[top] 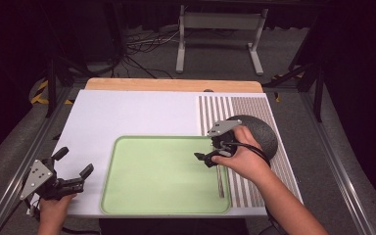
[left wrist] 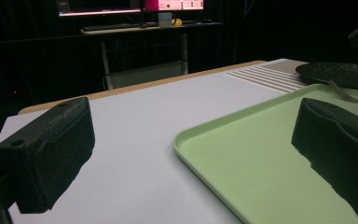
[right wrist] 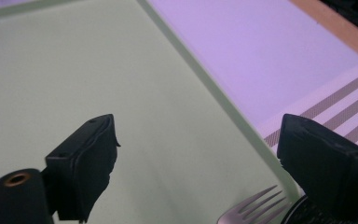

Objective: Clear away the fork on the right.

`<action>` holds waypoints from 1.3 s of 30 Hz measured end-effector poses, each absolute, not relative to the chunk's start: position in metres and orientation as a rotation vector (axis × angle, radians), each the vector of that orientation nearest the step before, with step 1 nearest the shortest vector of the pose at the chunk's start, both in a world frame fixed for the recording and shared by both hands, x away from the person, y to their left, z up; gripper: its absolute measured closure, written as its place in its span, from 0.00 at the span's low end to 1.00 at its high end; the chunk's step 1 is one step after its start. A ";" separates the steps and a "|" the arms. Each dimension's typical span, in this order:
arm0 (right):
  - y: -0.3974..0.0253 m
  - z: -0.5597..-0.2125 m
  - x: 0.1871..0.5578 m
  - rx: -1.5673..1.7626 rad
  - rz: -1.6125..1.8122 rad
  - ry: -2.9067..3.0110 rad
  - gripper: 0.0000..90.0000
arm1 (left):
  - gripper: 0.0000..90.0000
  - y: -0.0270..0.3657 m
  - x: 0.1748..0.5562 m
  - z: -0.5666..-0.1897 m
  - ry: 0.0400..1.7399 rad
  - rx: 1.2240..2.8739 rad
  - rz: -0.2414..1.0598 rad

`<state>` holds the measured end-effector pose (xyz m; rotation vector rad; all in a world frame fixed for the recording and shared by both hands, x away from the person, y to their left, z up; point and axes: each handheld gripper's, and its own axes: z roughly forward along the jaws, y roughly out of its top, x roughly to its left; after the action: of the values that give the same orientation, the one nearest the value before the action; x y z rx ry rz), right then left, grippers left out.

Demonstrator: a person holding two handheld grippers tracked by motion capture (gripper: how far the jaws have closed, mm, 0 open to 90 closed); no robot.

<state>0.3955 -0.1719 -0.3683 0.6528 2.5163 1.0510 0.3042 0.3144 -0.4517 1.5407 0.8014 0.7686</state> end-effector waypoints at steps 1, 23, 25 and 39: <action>-0.173 -0.367 0.395 0.649 1.064 2.508 0.12 | 0.00 0.314 0.304 -0.452 0.802 1.539 0.769; -0.240 -0.362 0.367 0.626 1.340 2.273 0.10 | 0.00 0.314 0.304 -0.452 0.803 1.538 0.768; -0.244 -0.362 0.366 0.619 1.360 2.260 0.10 | 0.00 0.314 0.304 -0.452 0.801 1.538 0.770; -0.294 -0.383 0.355 0.664 1.412 2.155 0.10 | 0.00 0.314 0.304 -0.452 0.803 1.539 0.767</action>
<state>0.3555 -0.2943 -0.3826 0.6645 2.1554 1.4121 0.3039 0.3138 -0.4519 1.5389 0.8027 0.7665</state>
